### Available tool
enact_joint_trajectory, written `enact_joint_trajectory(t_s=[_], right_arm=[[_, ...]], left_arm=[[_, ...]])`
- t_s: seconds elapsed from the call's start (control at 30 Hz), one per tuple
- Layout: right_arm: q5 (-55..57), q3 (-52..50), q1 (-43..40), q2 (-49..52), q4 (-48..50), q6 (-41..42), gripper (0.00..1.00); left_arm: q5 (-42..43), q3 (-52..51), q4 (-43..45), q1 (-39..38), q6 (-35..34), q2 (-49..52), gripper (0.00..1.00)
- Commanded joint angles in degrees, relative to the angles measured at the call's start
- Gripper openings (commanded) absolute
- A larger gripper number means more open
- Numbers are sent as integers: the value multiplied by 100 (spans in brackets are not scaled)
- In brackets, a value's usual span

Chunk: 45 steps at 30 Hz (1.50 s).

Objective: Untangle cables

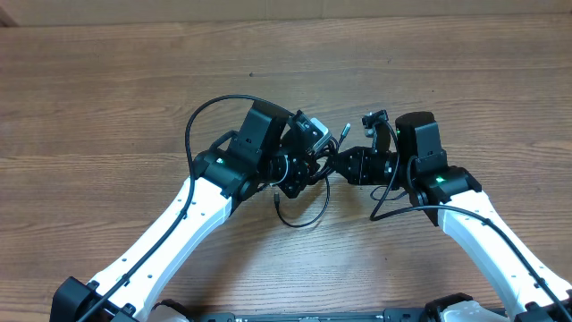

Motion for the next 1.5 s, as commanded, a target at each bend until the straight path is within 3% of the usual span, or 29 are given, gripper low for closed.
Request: enact_joint_trajectory(t_s=[0.0, 0.17, 0.27, 0.6, 0.73, 0.97, 1.17, 1.27, 1.33, 1.37, 1.47], right_arm=[[103, 72, 17, -33, 26, -42, 4], [103, 72, 17, -33, -37, -42, 4], [103, 72, 17, -33, -70, -42, 13], [105, 72, 17, -33, 33, -22, 11], [103, 72, 17, -33, 31, -22, 35], [103, 72, 17, -33, -105, -22, 40], [103, 72, 17, -33, -103, -22, 64], [101, 72, 17, -33, -103, -22, 70], [101, 72, 17, -33, -105, -22, 93], [101, 72, 17, -33, -103, -22, 94], [103, 72, 17, -33, -101, -22, 79]], left_arm=[[243, 83, 52, -59, -42, -46, 4], [243, 83, 50, -61, -42, -46, 4], [260, 83, 46, -61, -105, -46, 4], [258, 83, -101, -98, -341, -46, 4], [258, 83, -94, -98, -341, -46, 4], [260, 83, 225, -98, -745, -46, 4], [260, 83, 282, -98, -769, -46, 4], [258, 83, 286, -98, -835, -46, 4], [258, 83, 291, -98, -835, -46, 4], [258, 83, 293, -98, -835, -46, 4], [258, 83, 295, -98, -835, -46, 4]])
